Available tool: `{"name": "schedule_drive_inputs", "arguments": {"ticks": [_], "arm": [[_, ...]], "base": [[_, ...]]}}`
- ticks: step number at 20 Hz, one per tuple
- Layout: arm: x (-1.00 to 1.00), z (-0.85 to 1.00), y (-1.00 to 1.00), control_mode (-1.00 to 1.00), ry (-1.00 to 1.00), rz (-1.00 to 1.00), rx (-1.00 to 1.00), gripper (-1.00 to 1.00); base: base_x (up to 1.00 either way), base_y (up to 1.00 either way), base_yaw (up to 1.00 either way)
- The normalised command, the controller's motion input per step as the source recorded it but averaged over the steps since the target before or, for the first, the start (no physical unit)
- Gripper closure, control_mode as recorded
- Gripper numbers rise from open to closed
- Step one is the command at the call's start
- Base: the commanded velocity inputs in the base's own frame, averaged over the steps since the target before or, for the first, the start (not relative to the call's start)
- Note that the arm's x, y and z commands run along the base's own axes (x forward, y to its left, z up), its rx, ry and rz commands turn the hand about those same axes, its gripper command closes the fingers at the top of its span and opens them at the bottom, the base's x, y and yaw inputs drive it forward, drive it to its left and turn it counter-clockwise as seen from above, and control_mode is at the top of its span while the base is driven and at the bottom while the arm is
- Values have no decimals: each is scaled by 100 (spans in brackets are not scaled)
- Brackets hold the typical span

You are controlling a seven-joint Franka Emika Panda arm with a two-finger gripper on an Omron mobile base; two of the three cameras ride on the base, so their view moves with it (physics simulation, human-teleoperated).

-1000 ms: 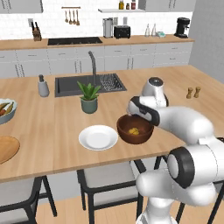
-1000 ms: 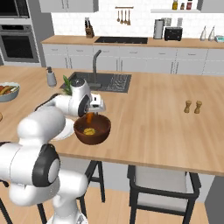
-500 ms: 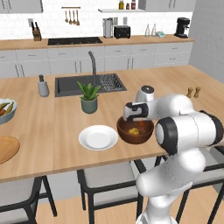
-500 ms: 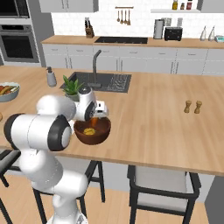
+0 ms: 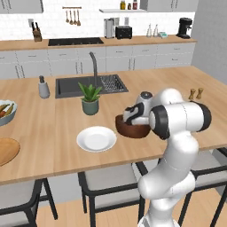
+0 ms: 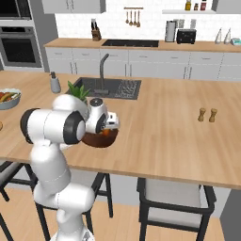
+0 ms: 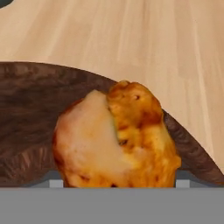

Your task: Pick the chicken drumstick and squash from their plates and place them in the bowl. Then put the bowl in the fridge.

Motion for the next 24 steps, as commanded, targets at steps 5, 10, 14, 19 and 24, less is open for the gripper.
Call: {"name": "schedule_drive_inputs", "arguments": {"ticks": [5,10,14,19,24], "arm": [[13,1,0,-100,0,0,0,-100],[-29,60,5,-100,0,-8,0,-100],[-2,83,34,-100,0,-17,0,-100],[-12,73,15,-100,12,-30,4,-100],[-29,41,-71,-100,60,-52,23,-100]], "base": [[0,0,0],[0,0,0],[0,0,0],[0,0,0],[0,0,0]]}}
